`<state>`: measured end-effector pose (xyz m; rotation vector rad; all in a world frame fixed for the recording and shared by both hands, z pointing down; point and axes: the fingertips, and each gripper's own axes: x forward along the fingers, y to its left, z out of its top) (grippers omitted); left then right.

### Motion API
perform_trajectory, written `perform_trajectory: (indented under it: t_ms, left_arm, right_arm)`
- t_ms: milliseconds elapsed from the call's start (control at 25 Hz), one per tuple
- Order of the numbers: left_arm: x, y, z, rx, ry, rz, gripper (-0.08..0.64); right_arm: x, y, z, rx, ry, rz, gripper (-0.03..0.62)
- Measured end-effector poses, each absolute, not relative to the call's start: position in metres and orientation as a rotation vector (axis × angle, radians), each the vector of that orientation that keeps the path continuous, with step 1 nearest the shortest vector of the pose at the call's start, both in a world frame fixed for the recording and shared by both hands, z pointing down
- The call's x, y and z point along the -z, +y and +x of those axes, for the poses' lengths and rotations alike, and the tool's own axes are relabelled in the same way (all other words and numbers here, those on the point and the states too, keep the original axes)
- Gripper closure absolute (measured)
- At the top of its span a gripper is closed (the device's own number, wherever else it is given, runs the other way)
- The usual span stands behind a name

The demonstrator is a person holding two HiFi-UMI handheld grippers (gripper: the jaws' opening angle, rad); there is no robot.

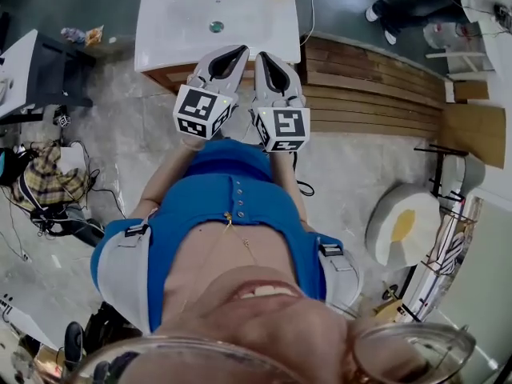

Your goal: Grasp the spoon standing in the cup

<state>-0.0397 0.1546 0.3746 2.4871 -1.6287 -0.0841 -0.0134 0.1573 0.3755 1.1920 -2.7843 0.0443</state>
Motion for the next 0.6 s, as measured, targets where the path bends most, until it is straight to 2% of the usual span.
perform_trajectory:
  t_ms: [600]
  left_arm:
    - [-0.385,0.118,-0.067,0.055,-1.534,2.536,0.561]
  right_arm:
    - [-0.392,0.123,-0.048,-0.078,-2.696,1.247,0.591]
